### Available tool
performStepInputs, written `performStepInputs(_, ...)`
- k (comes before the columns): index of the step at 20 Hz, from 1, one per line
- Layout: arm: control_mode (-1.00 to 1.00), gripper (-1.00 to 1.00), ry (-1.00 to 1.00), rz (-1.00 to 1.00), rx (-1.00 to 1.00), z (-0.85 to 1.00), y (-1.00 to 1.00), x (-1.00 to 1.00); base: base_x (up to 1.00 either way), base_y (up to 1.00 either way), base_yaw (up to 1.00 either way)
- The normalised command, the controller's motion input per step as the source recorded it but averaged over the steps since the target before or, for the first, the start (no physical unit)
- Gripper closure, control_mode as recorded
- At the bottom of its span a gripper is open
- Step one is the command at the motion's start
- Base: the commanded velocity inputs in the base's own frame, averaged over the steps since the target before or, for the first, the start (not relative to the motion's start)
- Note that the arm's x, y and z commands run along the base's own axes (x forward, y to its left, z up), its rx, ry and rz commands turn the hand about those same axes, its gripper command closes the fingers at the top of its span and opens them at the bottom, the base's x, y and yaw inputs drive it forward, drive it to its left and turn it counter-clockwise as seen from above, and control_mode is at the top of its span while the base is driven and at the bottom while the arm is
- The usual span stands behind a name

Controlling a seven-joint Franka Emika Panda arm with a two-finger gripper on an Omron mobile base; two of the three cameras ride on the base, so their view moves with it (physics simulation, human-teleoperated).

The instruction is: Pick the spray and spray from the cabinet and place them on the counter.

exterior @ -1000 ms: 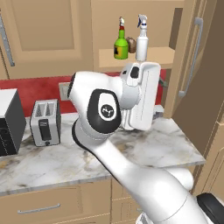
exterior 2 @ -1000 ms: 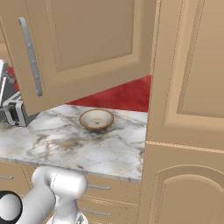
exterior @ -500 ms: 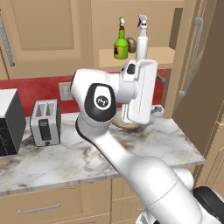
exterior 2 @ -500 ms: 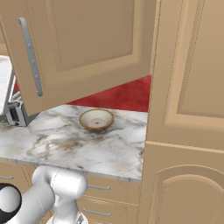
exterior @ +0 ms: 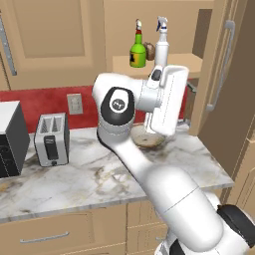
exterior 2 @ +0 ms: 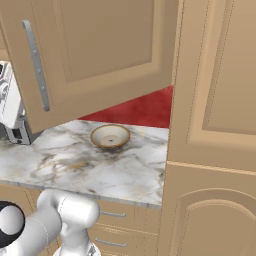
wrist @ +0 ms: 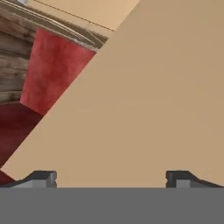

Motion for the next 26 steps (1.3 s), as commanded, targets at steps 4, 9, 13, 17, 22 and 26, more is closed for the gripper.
performStepInputs(4, -1.00, -1.00, 0.00, -0.15, -0.03, 0.00, -0.50, -0.11, 0.00, 0.00, 0.00)
performStepInputs(9, -1.00, -1.00, -0.03, -0.07, -0.03, 0.01, -0.45, -0.31, 0.00, 0.00, 0.00)
performStepInputs(13, -1.00, -1.00, -0.13, -0.03, -0.01, 0.07, -0.47, -0.52, 0.00, 0.00, 0.00)
performStepInputs(17, -1.00, -1.00, -0.12, -0.04, 0.02, 0.18, -0.57, -0.43, 0.00, 0.00, 0.00)
performStepInputs(22, -1.00, -1.00, -0.14, -0.11, 0.13, 0.29, -0.52, -0.11, 0.00, 0.00, 0.00)
performStepInputs(26, -1.00, -1.00, -0.09, -0.06, 0.03, 0.18, -0.22, -0.11, 0.00, 0.00, 0.00)
